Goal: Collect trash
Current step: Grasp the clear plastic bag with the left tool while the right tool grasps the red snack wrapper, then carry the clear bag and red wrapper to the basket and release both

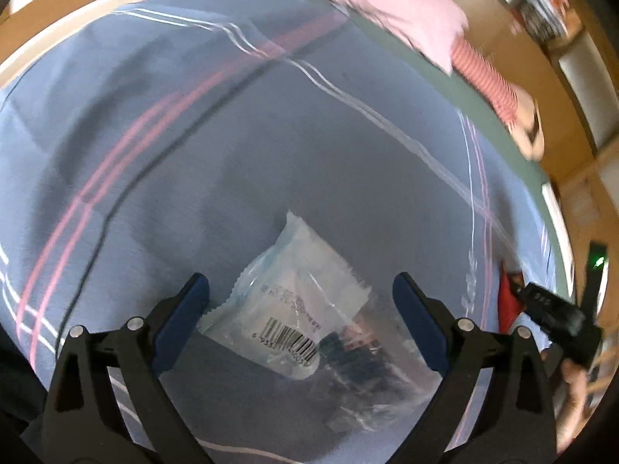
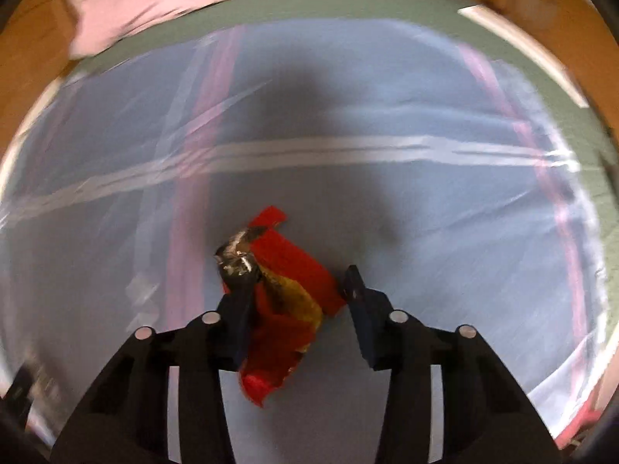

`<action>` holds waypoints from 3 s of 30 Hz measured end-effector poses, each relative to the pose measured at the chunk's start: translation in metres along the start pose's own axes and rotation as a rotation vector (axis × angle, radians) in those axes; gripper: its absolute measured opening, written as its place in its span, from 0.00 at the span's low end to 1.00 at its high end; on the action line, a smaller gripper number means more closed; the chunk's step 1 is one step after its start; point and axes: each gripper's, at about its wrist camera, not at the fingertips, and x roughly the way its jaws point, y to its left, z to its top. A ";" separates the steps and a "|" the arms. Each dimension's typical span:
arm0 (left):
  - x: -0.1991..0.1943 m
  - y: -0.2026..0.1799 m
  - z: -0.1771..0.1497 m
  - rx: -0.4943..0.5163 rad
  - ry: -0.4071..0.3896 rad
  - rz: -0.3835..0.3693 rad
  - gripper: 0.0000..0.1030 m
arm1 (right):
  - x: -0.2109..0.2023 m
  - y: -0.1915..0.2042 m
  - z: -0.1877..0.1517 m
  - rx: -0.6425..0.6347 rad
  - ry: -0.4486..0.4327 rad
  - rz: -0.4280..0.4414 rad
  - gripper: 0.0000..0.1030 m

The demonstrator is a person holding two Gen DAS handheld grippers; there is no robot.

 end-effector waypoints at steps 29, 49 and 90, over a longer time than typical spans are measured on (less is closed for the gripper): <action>0.033 -0.062 -0.023 0.385 0.022 0.153 0.95 | -0.088 -0.009 -0.117 0.002 0.020 0.142 0.41; -0.007 -0.040 -0.025 0.285 -0.100 0.161 0.97 | -0.083 -0.001 -0.122 0.006 0.022 0.161 0.41; -0.122 -0.055 -0.112 0.540 -0.236 -0.328 0.17 | -0.227 -0.052 -0.276 0.068 -0.183 0.004 0.42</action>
